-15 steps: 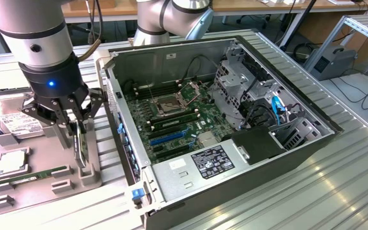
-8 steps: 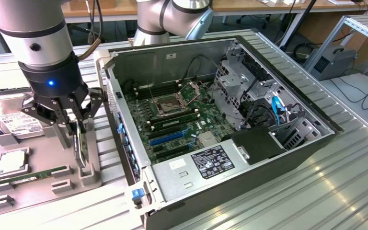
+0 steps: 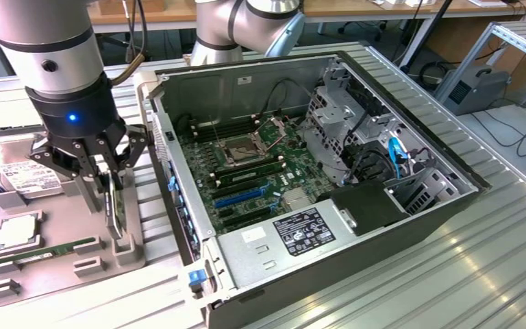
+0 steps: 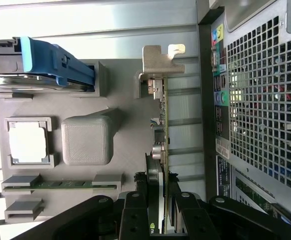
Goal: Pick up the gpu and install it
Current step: 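Pick up the gpu and move the gpu toward the slot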
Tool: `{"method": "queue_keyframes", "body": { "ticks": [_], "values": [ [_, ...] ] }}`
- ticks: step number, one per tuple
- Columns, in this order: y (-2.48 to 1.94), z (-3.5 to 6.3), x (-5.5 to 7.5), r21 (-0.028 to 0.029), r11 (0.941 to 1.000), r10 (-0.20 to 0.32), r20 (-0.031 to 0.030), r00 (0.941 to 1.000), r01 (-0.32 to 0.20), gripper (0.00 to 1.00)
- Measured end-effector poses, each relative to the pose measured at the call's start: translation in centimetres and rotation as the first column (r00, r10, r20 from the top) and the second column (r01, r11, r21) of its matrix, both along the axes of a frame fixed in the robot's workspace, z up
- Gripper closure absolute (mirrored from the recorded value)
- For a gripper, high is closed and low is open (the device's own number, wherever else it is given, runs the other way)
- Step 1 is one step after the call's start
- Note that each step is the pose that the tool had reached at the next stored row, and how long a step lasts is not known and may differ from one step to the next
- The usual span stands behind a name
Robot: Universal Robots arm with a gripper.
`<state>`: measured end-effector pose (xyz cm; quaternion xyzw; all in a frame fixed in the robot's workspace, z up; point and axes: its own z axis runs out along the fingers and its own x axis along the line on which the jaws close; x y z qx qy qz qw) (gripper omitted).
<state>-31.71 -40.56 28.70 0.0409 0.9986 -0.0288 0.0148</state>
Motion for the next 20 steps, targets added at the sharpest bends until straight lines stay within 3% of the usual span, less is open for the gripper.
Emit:
{"method": "queue_keyframes", "body": {
  "ticks": [20],
  "values": [
    [0.0,0.56,0.0,0.0,1.0,0.0,0.0,1.0,0.0,0.73]
  ]
}}
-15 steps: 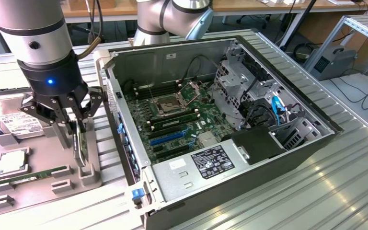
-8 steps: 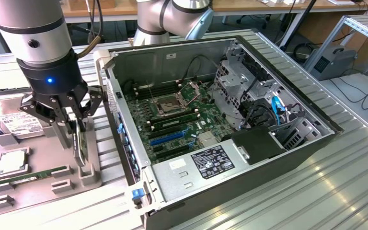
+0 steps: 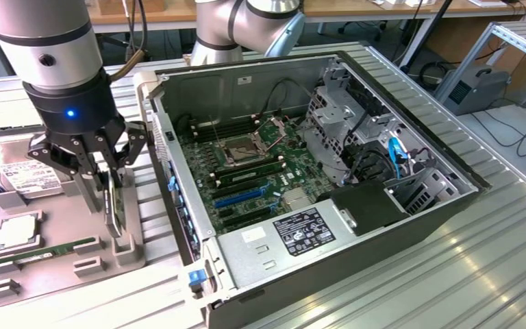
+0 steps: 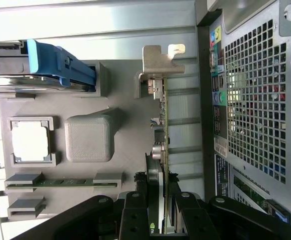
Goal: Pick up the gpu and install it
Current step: 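Pick up the gpu and move the gpu toward the slot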
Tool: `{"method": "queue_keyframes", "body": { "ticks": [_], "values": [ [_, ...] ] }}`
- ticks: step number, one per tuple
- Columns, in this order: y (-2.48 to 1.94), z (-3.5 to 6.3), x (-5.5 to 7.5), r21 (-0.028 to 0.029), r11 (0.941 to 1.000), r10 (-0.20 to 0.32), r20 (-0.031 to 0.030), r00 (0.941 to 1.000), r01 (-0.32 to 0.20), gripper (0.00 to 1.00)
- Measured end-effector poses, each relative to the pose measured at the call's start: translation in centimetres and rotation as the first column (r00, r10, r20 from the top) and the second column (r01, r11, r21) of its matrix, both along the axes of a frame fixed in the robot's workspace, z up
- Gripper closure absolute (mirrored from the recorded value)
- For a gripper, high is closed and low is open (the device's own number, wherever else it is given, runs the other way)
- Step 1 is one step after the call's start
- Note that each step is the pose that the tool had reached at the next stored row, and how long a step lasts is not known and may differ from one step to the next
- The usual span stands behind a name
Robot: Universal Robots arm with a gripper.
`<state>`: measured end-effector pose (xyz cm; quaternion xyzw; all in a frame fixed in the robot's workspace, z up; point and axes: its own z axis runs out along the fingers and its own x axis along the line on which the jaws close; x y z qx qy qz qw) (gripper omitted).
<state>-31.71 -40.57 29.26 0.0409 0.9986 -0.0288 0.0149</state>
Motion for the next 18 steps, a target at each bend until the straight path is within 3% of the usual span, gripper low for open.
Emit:
{"method": "queue_keyframes", "body": {
  "ticks": [18],
  "values": [
    [0.0,0.36,0.0,0.0,1.0,0.0,0.0,1.0,0.0,0.73]
  ]
}}
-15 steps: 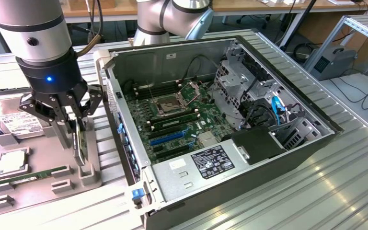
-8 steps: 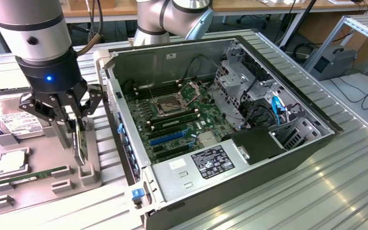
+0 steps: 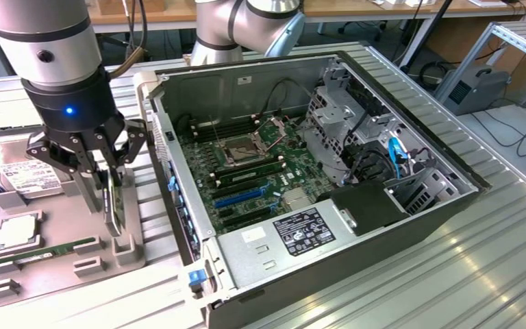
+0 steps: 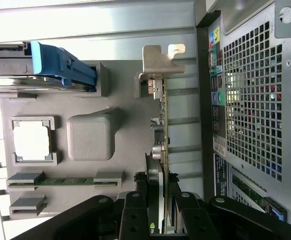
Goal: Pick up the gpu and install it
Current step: 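Pick up the gpu and move the gpu toward the slot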
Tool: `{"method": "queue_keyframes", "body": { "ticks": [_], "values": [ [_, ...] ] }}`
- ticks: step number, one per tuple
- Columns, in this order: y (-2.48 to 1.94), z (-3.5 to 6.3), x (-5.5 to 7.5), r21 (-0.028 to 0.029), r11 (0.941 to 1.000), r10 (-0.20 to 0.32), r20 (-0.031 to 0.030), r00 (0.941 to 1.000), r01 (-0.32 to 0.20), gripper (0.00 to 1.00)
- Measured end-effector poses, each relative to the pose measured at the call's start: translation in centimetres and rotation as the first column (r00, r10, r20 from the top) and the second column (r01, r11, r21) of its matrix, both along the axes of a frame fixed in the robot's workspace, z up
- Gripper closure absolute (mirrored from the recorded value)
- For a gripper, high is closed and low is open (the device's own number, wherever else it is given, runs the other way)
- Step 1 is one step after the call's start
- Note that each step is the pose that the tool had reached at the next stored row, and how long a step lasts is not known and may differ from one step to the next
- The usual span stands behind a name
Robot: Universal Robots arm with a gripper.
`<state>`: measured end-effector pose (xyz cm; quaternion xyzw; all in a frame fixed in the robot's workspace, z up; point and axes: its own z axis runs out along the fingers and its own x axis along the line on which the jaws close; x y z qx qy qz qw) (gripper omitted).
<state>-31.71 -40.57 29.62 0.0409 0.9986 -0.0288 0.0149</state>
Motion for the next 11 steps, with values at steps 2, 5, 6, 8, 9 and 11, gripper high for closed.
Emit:
{"method": "queue_keyframes", "body": {
  "ticks": [2,5,6,8,9,11],
  "values": [
    [0.0,0.05,0.0,0.0,1.0,0.0,0.0,1.0,0.0,0.73],
    [0.0,0.11,0.0,0.0,1.0,0.0,0.0,1.0,0.0,0.73],
    [0.0,0.15,0.0,0.0,1.0,0.0,0.0,1.0,0.0,0.73],
    [0.0,0.22,0.0,0.0,1.0,0.0,-0.0001,1.0,0.0,0.73],
    [0.0,0.24,0.0,0.0,1.0,0.0,0.0,1.0,0.0,0.73],
    [0.0,0.3,0.0,0.0,1.0,0.0,-0.0001,1.0,0.0,0.73]
  ]
}}
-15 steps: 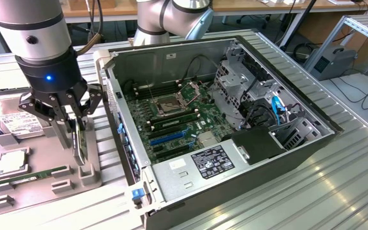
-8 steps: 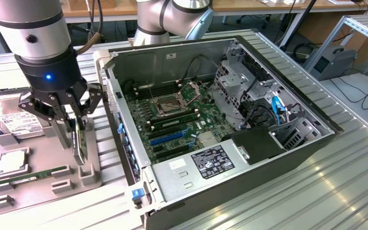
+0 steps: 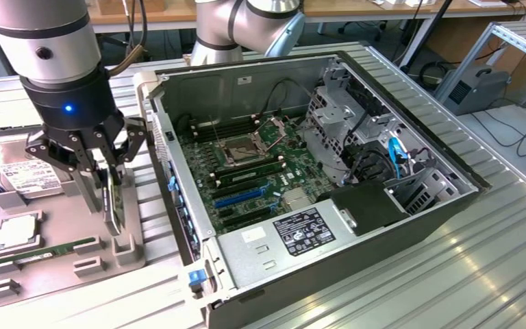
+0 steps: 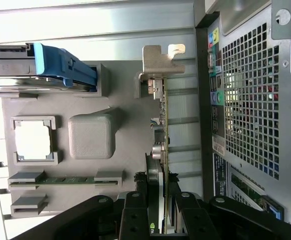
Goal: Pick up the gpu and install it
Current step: 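Pick up the gpu and move the gpu toward the slot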
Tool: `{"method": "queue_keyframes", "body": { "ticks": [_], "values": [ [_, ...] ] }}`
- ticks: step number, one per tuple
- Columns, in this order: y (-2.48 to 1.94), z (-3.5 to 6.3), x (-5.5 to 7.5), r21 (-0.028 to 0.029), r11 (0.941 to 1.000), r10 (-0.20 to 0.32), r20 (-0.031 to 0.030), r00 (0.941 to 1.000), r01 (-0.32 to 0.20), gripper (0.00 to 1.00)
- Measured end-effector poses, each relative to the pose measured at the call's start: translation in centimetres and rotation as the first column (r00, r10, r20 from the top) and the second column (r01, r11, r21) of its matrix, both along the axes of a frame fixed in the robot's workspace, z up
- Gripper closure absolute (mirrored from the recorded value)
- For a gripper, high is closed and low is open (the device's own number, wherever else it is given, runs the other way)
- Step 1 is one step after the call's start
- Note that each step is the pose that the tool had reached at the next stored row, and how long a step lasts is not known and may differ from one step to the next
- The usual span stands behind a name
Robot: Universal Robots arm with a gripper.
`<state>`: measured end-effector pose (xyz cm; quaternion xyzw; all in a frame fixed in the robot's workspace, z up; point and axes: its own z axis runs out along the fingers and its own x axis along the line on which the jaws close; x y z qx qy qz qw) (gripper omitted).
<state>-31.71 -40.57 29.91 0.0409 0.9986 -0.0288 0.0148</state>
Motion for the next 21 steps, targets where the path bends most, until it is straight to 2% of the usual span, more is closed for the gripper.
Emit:
{"method": "queue_keyframes", "body": {
  "ticks": [21],
  "values": [
    [0.0,0.48,0.0,0.0,1.0,0.0,0.0,1.0,0.0,0.73]
  ]
}}
